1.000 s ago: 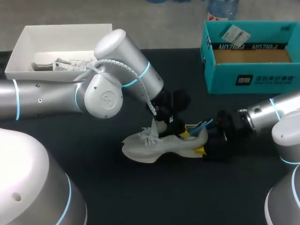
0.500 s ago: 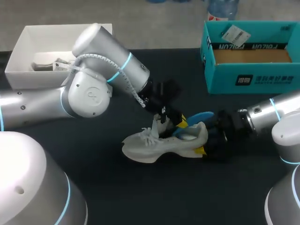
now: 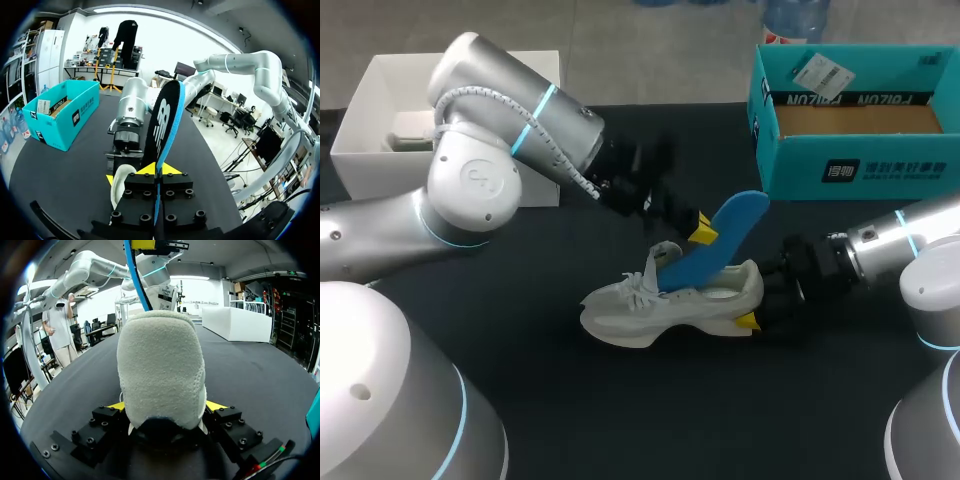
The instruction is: Take the shoe out of the shoebox, open the shoe tongue, remove and reinsert the insole, then place the shoe into the shoebox
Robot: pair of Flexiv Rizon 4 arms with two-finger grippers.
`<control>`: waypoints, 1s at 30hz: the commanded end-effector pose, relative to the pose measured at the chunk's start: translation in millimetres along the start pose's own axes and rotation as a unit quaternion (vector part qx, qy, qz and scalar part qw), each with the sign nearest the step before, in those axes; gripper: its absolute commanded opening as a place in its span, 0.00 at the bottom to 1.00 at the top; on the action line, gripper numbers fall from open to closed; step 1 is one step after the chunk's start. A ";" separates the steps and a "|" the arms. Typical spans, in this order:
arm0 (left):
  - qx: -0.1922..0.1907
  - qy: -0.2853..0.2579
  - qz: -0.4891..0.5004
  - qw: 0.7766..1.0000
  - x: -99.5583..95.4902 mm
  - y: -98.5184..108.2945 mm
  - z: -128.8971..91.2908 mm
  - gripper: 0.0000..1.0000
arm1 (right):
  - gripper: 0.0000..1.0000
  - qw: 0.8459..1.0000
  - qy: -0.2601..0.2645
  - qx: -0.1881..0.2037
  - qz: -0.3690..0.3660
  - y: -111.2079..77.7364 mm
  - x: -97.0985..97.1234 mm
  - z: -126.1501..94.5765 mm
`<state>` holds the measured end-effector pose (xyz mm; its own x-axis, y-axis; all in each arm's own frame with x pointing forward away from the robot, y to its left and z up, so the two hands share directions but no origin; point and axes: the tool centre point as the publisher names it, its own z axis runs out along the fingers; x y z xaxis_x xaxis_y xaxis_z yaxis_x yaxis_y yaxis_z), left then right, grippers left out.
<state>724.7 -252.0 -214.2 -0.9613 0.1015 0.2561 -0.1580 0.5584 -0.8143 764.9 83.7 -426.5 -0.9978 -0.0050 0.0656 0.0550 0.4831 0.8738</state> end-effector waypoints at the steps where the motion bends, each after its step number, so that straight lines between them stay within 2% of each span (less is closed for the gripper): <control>1: 0.000 -0.003 0.017 1.000 13.4 -18.2 -2.5 0.00 | 0.00 1.000 -0.001 0.002 0.000 -3.5 1.0 4.8; 4: -0.002 -0.010 0.018 1.000 20.2 -34.0 2.4 0.00 | 0.00 1.000 -0.001 0.002 0.000 -3.5 1.0 4.8; 30: -0.002 -0.010 0.018 1.000 20.2 -34.0 2.4 0.00 | 0.00 1.000 -0.001 0.002 0.000 -3.5 1.0 4.8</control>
<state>710.6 -270.5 -182.3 -0.9705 0.1052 0.2170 -0.1228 0.5591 -0.8200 764.9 83.7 -426.6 -0.9978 -0.0050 0.0656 0.0550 0.4831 0.8739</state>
